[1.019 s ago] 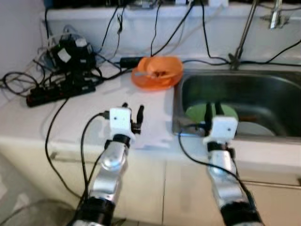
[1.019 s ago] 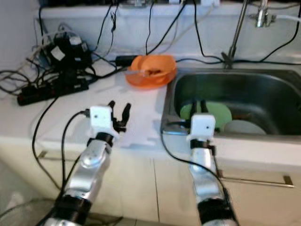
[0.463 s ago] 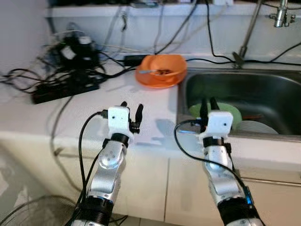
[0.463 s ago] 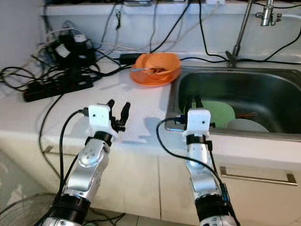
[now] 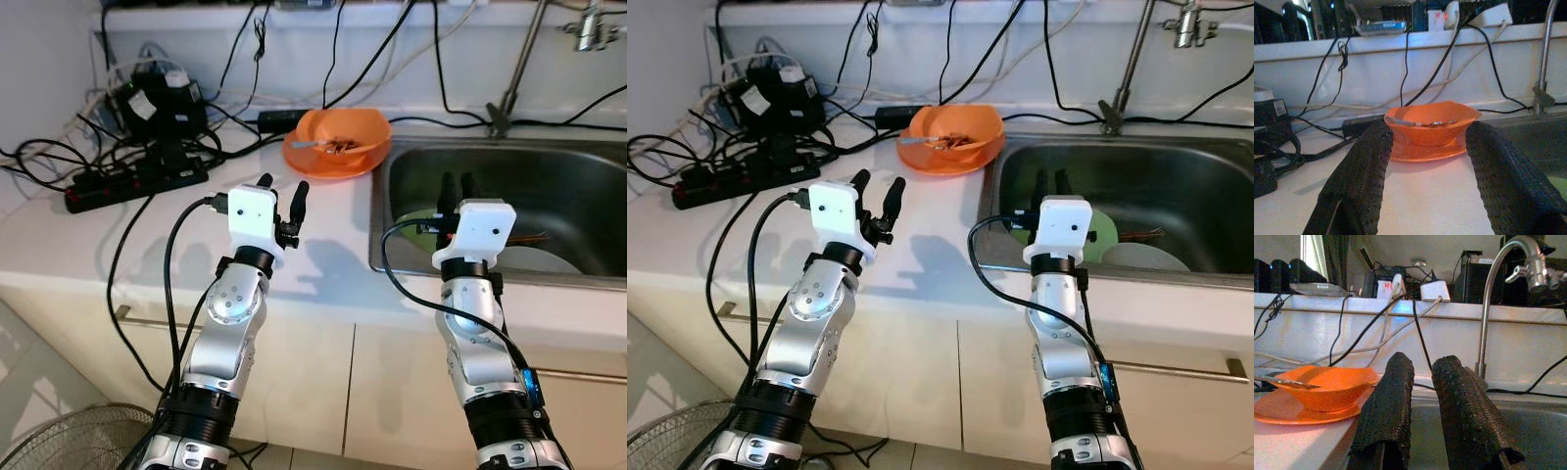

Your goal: Kitchen organization

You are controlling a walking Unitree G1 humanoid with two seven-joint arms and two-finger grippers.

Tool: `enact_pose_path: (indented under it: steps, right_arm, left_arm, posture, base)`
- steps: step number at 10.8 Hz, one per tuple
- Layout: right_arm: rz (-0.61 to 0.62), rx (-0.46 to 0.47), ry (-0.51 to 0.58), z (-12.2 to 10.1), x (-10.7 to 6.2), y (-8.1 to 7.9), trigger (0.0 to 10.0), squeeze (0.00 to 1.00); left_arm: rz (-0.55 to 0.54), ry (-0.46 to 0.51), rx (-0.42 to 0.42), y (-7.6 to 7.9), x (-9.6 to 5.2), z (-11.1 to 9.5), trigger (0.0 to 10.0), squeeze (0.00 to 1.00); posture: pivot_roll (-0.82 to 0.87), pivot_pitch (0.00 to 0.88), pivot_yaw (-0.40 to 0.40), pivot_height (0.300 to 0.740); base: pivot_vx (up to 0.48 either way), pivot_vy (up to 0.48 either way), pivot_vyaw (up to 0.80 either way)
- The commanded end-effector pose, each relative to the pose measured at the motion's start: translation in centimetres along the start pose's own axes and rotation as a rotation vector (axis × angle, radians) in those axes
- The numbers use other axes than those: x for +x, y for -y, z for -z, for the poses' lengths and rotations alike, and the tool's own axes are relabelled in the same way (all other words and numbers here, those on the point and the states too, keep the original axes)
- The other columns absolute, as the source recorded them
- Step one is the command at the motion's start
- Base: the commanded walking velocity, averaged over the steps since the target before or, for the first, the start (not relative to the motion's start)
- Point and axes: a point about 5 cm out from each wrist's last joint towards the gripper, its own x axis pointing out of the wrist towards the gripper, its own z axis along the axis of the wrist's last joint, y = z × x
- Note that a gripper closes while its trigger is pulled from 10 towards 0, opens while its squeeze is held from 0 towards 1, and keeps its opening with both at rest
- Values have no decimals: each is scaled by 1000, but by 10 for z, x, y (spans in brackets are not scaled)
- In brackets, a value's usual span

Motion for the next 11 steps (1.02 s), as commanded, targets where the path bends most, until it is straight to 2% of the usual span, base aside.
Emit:
enact_pose_path:
  steps: [1,6,11]
  right_arm:
    - [-4,16,21,-8,6,-1,10000,0]
    - [-7,14,-8,-9,9,2,10000,0]
    - [-13,16,-38,-7,9,0,10000,0]
  left_arm:
    - [-4,5,12,-3,3,-4,10000,0]
    - [-23,-45,14,-7,0,1,10000,0]
    - [-36,-71,31,-11,2,3,10000,0]
  posture:
    - [17,0,79,740]
    - [25,0,76,740]
    - [28,0,78,740]
  base:
    - [0,0,0]
    - [0,0,0]
    - [320,0,0]
